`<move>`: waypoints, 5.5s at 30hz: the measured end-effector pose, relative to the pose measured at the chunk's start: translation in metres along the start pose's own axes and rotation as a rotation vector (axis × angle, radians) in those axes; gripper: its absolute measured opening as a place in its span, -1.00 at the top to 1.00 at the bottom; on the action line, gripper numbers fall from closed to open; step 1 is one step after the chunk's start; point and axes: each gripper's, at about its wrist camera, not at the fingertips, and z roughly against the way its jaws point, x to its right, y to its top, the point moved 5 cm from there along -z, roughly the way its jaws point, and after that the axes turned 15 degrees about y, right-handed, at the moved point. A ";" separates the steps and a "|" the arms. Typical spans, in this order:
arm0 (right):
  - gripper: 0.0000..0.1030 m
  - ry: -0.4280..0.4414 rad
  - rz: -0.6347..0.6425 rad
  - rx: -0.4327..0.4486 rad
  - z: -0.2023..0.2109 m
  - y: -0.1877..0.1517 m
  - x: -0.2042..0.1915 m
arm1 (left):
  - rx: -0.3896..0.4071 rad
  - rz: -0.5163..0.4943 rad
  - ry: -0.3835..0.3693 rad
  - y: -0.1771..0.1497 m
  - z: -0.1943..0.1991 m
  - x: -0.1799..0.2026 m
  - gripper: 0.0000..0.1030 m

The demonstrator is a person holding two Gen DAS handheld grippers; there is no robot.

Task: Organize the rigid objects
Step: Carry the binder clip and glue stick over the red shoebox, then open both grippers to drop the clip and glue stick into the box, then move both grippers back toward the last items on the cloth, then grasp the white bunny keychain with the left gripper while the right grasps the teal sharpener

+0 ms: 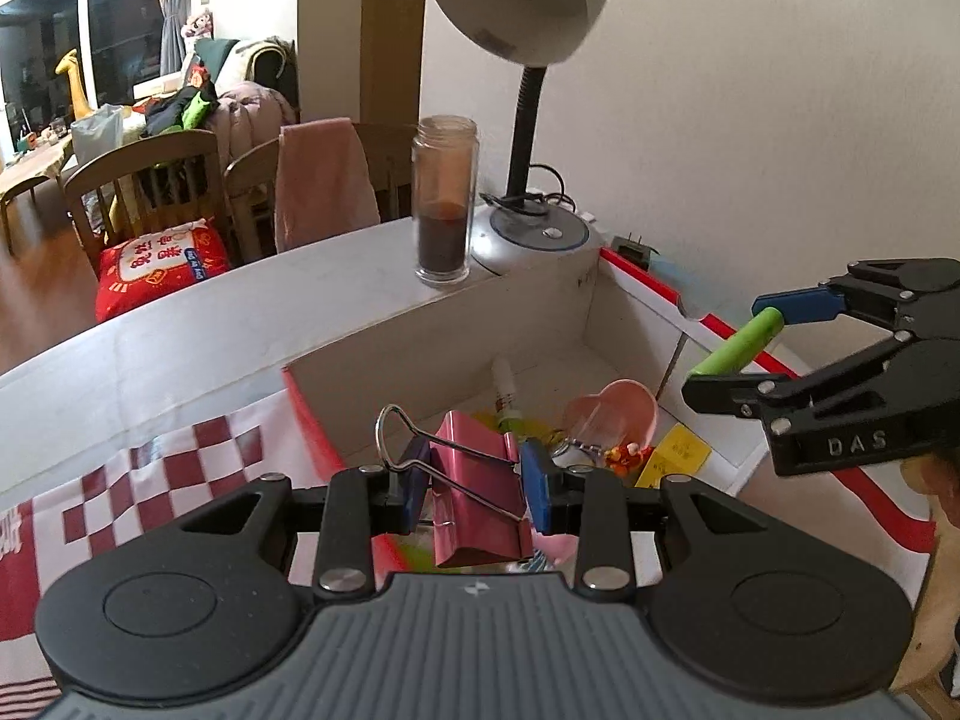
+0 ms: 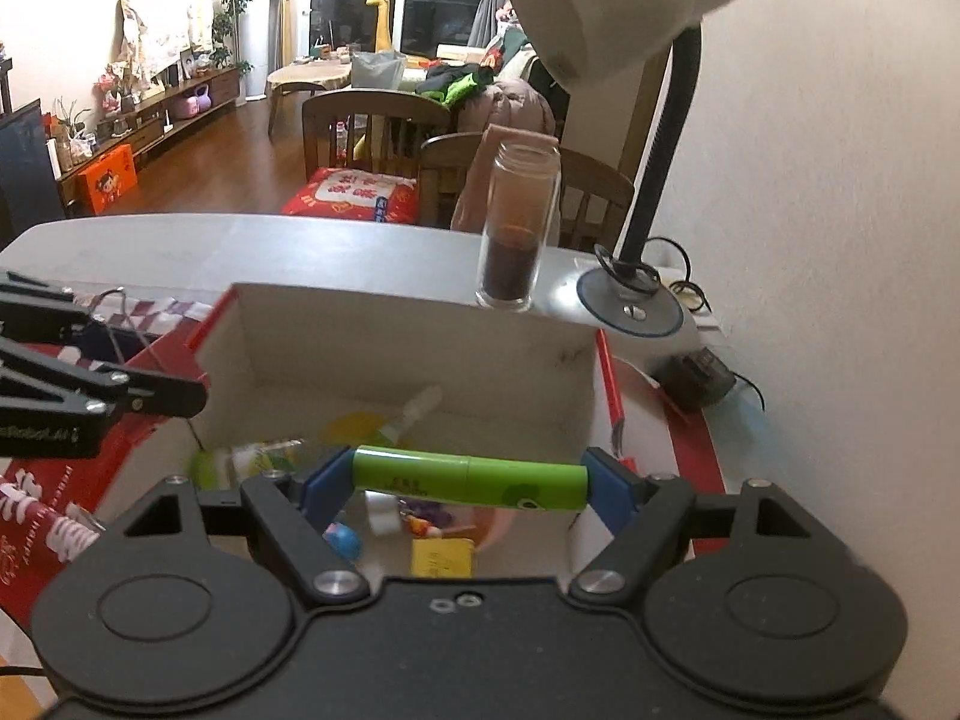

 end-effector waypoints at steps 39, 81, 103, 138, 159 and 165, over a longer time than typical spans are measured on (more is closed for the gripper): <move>-0.57 0.078 -0.014 -0.212 -0.081 -0.029 0.015 | -0.258 -0.065 0.038 0.017 -0.140 0.050 0.36; -0.99 0.097 0.000 -0.050 0.005 0.003 -0.065 | 0.019 0.028 0.001 0.003 0.016 -0.030 -0.53; -0.99 0.227 0.057 0.003 -0.025 0.011 -0.226 | 0.065 0.139 0.092 -0.084 0.071 -0.206 -0.63; -0.65 0.259 0.110 -0.206 -0.202 0.021 -0.293 | -0.028 0.077 0.113 -0.198 -0.019 -0.227 -0.62; 0.38 0.315 0.168 -0.253 -0.236 0.020 -0.314 | 0.002 0.003 0.148 -0.199 -0.026 -0.212 0.43; 0.38 0.286 0.122 -0.237 -0.229 0.023 -0.311 | -0.007 0.010 0.157 -0.199 -0.024 -0.214 0.52</move>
